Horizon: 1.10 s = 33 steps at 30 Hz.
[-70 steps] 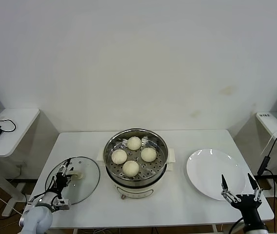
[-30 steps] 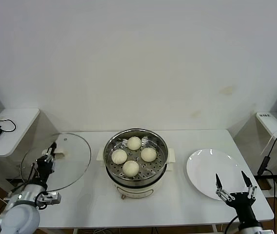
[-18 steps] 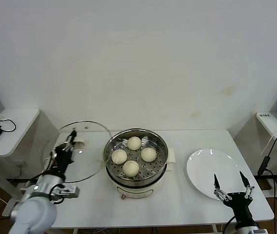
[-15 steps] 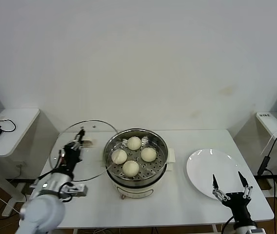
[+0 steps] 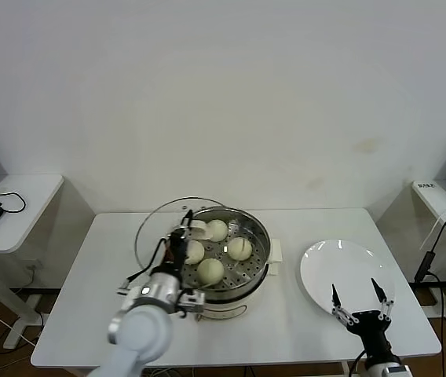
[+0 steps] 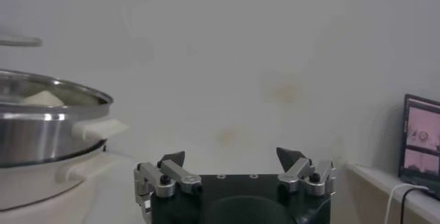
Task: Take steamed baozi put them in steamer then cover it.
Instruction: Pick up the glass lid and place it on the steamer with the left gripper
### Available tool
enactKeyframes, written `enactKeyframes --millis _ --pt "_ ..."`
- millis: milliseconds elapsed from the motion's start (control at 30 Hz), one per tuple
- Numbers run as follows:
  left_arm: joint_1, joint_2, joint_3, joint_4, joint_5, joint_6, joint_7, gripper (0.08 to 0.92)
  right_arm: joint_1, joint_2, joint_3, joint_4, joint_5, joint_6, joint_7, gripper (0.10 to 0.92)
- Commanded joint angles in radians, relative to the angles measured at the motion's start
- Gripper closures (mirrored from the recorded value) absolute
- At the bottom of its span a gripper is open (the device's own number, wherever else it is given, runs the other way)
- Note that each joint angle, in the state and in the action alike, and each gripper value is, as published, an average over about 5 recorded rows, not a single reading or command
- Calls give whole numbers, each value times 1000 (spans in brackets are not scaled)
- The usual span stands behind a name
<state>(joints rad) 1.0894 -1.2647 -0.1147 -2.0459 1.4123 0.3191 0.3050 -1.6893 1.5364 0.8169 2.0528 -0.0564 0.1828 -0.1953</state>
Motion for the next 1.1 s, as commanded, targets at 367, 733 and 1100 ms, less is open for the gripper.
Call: enactKeyframes --millis 367,733,1100 --pt "-135 -249 127 191 178 75 123 866 6 -7 -21 -35 -29 3 -3 203" --pt "-106 -250 89 208 195 66 110 866 4 -10 -32 -39 -34 4 -5 202" --pt "-76 -250 67 208 190 56 101 866 -2 -13 -35 -38 -37 7 -6 202"
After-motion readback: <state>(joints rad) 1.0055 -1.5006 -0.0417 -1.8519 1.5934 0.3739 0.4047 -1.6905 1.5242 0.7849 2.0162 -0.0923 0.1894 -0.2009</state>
